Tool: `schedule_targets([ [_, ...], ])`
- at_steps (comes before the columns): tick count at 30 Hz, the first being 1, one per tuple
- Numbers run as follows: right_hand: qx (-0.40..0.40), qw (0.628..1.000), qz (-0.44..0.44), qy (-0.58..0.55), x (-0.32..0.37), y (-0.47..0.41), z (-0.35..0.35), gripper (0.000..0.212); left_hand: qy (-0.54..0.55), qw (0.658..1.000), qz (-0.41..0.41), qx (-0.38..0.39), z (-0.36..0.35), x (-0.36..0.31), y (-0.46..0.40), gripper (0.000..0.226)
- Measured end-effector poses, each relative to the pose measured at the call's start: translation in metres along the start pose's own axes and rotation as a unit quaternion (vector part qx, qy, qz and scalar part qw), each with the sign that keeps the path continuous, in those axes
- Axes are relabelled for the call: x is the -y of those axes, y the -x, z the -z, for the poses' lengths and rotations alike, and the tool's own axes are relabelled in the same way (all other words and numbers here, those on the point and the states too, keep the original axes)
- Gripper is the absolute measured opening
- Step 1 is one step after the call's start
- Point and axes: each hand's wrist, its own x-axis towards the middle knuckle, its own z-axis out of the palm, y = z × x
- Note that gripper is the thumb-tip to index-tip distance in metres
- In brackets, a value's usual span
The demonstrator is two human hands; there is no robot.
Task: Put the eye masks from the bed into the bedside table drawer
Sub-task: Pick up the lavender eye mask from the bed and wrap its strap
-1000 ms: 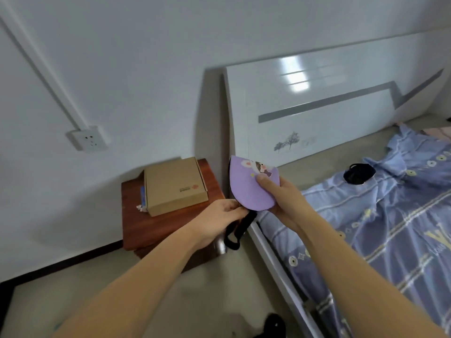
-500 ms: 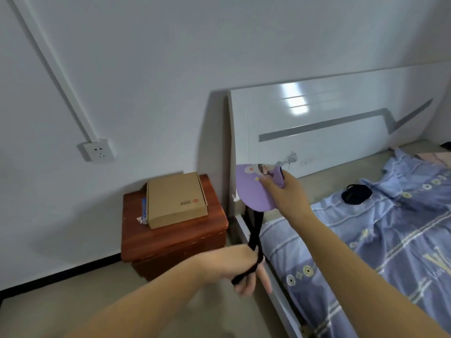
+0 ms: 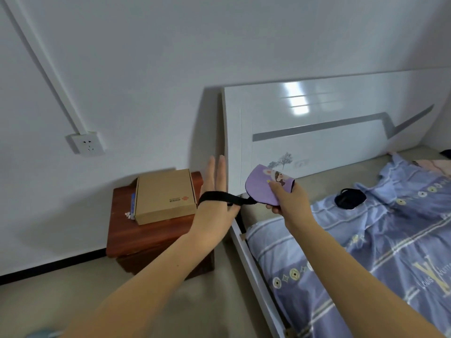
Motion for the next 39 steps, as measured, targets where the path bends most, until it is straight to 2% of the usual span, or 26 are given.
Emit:
schedule_targets([
  [3,0.021,0.999,-0.035,-0.022,0.000,-0.003,0.001,0.008,0.105,0.991,-0.022,-0.084,0.006,-0.026,0.006,0.078],
  [5,0.063,0.996,-0.066,-0.015,-0.002,-0.003,0.001,0.008,0.216,0.974,-0.054,-0.046,0.013,-0.049,0.005,0.051],
  [6,0.076,0.994,-0.074,-0.008,-0.003,-0.002,0.001,0.009,0.240,0.969,-0.065,0.017,0.017,-0.061,0.006,0.038],
  [8,0.057,0.996,-0.068,0.003,-0.003,-0.003,0.001,0.011,0.230,0.949,-0.018,0.217,0.019,-0.073,0.009,0.024],
  [10,0.020,0.999,-0.030,-0.006,0.001,-0.004,0.003,0.011,0.107,0.901,0.069,0.415,0.019,-0.067,0.010,0.024],
  [11,0.012,1.000,-0.005,-0.013,0.003,-0.004,0.004,0.011,0.036,0.877,0.126,0.462,0.018,-0.057,0.011,0.028],
  [12,0.007,1.000,0.020,-0.013,0.003,-0.004,0.004,0.012,-0.032,0.861,0.186,0.473,0.017,-0.046,0.013,0.031],
  [13,0.005,0.999,0.041,-0.003,0.003,-0.003,0.003,0.012,-0.113,0.858,0.224,0.447,0.016,-0.035,0.013,0.040],
  [15,0.008,0.999,0.044,0.023,-0.002,0.002,-0.003,0.011,-0.229,0.883,0.222,0.345,0.013,-0.015,0.012,0.079],
  [16,0.014,0.999,0.020,0.020,-0.005,0.005,-0.006,0.008,-0.237,0.910,0.185,0.284,0.012,-0.009,0.011,0.097],
  [17,0.035,0.999,-0.022,0.002,-0.008,0.007,-0.009,0.007,-0.246,0.935,0.126,0.223,0.013,-0.005,0.009,0.106],
  [19,0.148,0.979,-0.132,-0.046,-0.009,0.009,-0.010,0.008,-0.287,0.948,-0.039,0.135,0.017,-0.002,0.003,0.102],
  [21,0.294,0.936,-0.193,-0.026,-0.003,0.009,-0.007,0.015,-0.280,0.932,-0.185,0.139,0.027,-0.005,-0.004,0.073],
  [23,0.368,0.914,-0.161,0.058,0.004,0.007,-0.006,0.025,-0.195,0.930,-0.263,0.167,0.037,-0.011,-0.004,0.042],
  [25,0.388,0.908,-0.087,0.133,0.011,0.005,-0.010,0.031,-0.133,0.929,-0.284,0.195,0.041,-0.014,0.001,0.036],
  [28,0.458,0.870,-0.050,0.175,0.020,0.009,-0.023,0.025,-0.151,0.907,-0.319,0.232,0.037,-0.022,0.003,0.033],
  [30,0.447,0.853,-0.061,0.260,0.020,0.009,-0.029,0.033,-0.195,0.889,-0.337,0.239,0.037,-0.029,0.001,0.033],
  [32,0.429,0.856,-0.037,0.285,0.011,0.002,-0.026,0.042,-0.209,0.884,-0.348,0.232,0.040,-0.031,0.000,0.034],
  [34,0.396,0.878,-0.008,0.270,0.014,0.001,-0.034,0.029,-0.211,0.881,-0.357,0.228,0.043,-0.028,0.001,0.035],
  [35,0.402,0.882,0.002,0.245,0.018,-0.001,-0.039,0.023,-0.210,0.884,-0.348,0.231,0.045,-0.025,0.002,0.034],
  [37,0.407,0.888,0.029,0.212,0.023,-0.007,-0.045,0.030,-0.191,0.900,-0.309,0.240,0.049,-0.018,0.000,0.031],
  [39,0.356,0.914,0.039,0.191,0.019,-0.014,-0.044,0.037,-0.153,0.920,-0.288,0.215,0.054,-0.012,-0.003,0.030],
])
